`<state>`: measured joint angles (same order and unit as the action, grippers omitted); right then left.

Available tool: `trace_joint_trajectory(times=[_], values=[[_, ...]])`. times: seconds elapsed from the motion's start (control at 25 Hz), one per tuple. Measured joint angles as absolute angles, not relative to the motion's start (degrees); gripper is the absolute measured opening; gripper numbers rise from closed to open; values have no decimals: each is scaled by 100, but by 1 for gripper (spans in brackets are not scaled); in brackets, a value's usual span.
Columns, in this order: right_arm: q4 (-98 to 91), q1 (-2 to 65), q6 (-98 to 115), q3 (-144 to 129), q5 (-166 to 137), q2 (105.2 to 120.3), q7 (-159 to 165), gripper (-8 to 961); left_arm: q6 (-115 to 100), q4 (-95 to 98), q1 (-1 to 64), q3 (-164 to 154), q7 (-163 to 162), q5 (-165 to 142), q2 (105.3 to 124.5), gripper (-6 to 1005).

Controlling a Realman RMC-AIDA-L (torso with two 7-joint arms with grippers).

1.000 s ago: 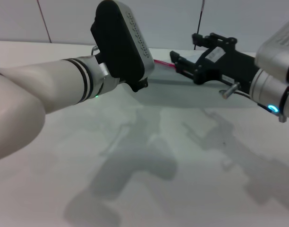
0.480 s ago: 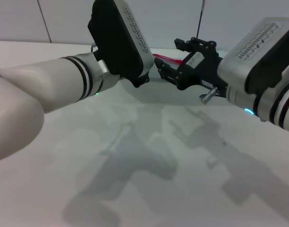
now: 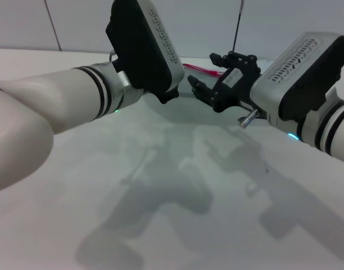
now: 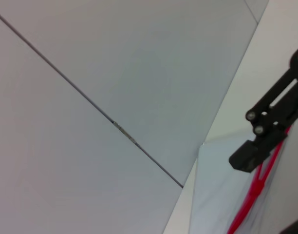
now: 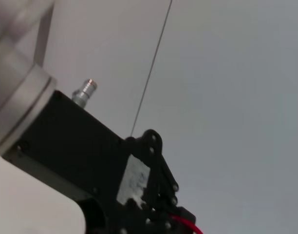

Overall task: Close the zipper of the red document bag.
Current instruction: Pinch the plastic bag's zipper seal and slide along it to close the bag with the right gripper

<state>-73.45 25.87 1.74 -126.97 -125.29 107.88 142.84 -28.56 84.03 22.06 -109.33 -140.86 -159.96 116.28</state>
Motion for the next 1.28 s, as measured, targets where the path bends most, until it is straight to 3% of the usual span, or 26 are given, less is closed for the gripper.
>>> trace_joint_trajectory(times=[0.36, 0.44, 0.6, 1.28], values=[[-7160, 2547, 184, -12320, -12648, 11157, 13682, 592, -2864, 8478, 2209, -10954, -14080, -16068, 11628, 37], [-7057, 2546, 188, -12214, -12649, 11297, 13364, 589, -2879, 8521, 2205, -10954, -14105, -16133, 11628, 37], [-6980, 2544, 180, -12168, -12649, 11384, 13194, 582, -2906, 8595, 2197, -10955, -14115, -16167, 11628, 38], [-6927, 2522, 158, -11967, -12921, 11444, 13079, 551, -2704, 8719, 2057, -10941, -14084, -16244, 11628, 37]])
